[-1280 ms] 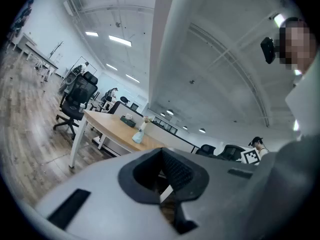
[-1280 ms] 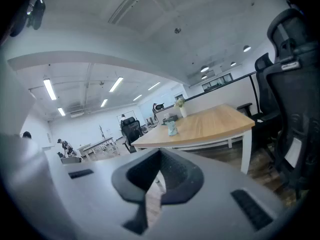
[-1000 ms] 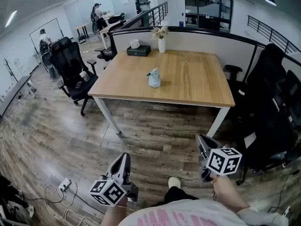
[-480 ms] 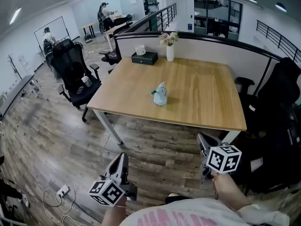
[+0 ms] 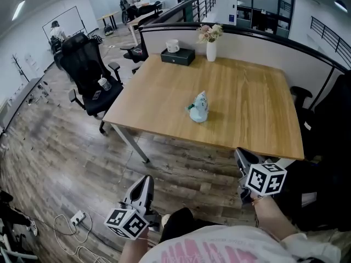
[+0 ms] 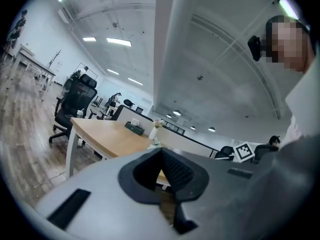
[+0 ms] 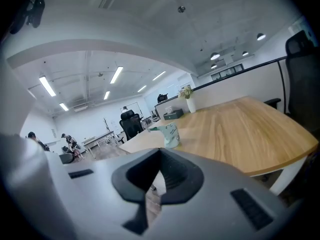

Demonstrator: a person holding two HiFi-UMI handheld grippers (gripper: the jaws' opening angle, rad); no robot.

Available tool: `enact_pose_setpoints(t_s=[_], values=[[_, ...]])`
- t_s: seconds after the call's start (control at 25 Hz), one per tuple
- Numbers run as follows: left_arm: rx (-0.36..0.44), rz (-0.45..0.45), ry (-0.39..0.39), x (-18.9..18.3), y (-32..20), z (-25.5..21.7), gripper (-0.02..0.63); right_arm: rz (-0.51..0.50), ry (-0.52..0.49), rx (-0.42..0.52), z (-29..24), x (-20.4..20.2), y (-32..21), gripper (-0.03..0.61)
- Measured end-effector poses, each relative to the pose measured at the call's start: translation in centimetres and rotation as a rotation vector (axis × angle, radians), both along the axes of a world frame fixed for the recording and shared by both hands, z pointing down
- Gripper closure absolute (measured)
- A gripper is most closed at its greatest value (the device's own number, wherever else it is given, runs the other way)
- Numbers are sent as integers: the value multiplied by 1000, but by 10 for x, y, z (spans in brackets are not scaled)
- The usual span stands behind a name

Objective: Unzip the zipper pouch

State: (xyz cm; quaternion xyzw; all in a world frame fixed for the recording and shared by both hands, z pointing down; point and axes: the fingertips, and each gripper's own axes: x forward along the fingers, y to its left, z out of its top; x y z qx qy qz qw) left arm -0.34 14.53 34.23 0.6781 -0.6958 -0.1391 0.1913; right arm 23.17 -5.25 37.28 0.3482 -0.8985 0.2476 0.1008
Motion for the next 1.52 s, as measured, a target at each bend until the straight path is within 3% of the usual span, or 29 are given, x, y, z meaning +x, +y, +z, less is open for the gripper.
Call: enact_pose_setpoints(t_s=[0.28, 0.52, 0.76, 0.92, 1.12, 1.36, 1.52], values=[[-24, 87, -38, -78, -70, 4, 614, 132, 14, -16, 10, -43, -40, 580], [35, 230, -56, -158, -124, -23, 614, 291, -16, -1, -4, -91, -49, 580], [18, 370, -90, -203, -160, -14, 614, 430, -2, -16, 9, -119, -41, 580], [12, 428, -91, -217, -184, -2, 612, 480, 40, -55, 26, -125, -37, 580], [4, 531, -91, -212, -221, 10, 612, 571, 69, -87, 35, -104, -48, 580], [6, 670, -132, -199, -289, 6, 612, 652, 55, -102, 40, -82, -102, 580], [26, 776, -216, -187, -343, 0, 612, 678, 43, -80, 35, -69, -154, 580]])
